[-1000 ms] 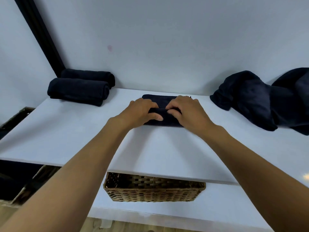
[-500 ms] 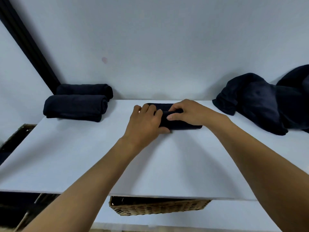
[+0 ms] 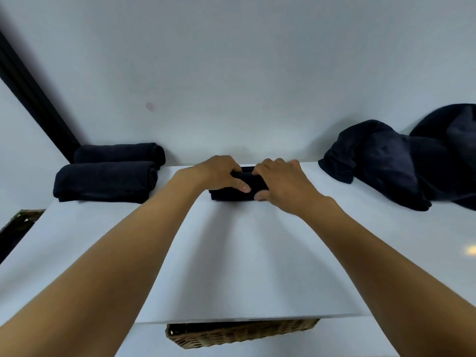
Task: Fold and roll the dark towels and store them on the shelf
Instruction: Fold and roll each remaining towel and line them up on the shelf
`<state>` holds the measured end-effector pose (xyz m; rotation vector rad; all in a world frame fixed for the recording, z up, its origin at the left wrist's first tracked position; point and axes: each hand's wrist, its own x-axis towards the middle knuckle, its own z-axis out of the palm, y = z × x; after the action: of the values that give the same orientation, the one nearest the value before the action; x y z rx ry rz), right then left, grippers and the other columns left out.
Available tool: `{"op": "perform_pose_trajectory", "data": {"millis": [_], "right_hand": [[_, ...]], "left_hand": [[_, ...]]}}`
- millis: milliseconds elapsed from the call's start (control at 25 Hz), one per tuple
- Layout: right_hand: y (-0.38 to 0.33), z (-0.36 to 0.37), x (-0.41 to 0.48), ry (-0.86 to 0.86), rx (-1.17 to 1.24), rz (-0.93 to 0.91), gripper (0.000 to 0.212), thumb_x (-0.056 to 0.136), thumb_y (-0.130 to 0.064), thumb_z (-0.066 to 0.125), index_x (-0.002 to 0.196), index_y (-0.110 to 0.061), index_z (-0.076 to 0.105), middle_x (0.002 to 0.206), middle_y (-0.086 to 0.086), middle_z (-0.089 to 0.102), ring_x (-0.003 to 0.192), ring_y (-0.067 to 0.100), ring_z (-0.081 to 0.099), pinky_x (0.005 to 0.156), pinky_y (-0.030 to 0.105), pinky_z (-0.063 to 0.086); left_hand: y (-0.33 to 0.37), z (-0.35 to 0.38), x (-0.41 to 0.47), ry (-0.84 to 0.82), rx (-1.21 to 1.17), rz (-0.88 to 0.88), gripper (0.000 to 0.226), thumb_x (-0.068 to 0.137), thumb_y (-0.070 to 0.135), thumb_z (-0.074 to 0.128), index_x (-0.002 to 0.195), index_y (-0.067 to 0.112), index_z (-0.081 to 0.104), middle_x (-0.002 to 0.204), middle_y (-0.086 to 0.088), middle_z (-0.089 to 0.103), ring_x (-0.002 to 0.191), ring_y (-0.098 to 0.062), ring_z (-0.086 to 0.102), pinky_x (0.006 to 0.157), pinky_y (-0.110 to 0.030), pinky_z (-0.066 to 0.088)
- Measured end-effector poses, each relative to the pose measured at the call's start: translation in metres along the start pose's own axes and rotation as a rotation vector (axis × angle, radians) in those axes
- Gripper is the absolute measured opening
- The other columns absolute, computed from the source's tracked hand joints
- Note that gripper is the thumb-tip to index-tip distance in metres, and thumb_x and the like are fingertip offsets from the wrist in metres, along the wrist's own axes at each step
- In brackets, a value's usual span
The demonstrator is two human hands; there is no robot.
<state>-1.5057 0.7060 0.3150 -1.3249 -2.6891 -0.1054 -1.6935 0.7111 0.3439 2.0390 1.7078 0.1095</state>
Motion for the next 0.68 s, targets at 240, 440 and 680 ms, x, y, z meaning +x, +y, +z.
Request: {"op": "perform_pose_trajectory", "data": {"millis": [240,440,680], "right_hand": [[0.011,-0.022,0.024,-0.264,0.290,0.040,0.036,0.087,-0.043,0.064,0.116,-0.024,0.054,0.101,-0.009,0.054,0.099,0.019,0.051,0.082,0.033,0.032],[-0.003,-0.032,0.004,-0.521,0.578,0.059,0.025,0.083,-0.047,0.067,0.104,-0.035,0.059,0.107,-0.016,0.064,0.099,0.007,0.059,0.087,0.029,0.045],[-0.018,-0.030,-0.007,-0.092,0.384,-0.015,0.014,0.091,-0.033,0.060,0.104,-0.028,0.060,0.103,-0.008,0.063,0.097,0.017,0.061,0.086,0.037,0.045]], "left_hand": [[-0.016,0.052,-0.045,0.505,0.433,0.197,0.067,0.076,0.048,0.073,0.131,0.015,0.054,0.118,-0.007,0.061,0.107,-0.031,0.054,0.088,-0.038,0.039],[-0.012,0.025,-0.083,0.136,0.040,0.065,0.044,0.079,0.052,0.069,0.116,0.028,0.063,0.101,0.007,0.061,0.095,-0.016,0.055,0.079,-0.031,0.047],[-0.014,0.017,-0.062,0.107,-0.058,-0.019,0.031,0.085,0.052,0.063,0.106,0.031,0.069,0.087,0.013,0.059,0.100,-0.018,0.055,0.088,-0.035,0.043]]}}
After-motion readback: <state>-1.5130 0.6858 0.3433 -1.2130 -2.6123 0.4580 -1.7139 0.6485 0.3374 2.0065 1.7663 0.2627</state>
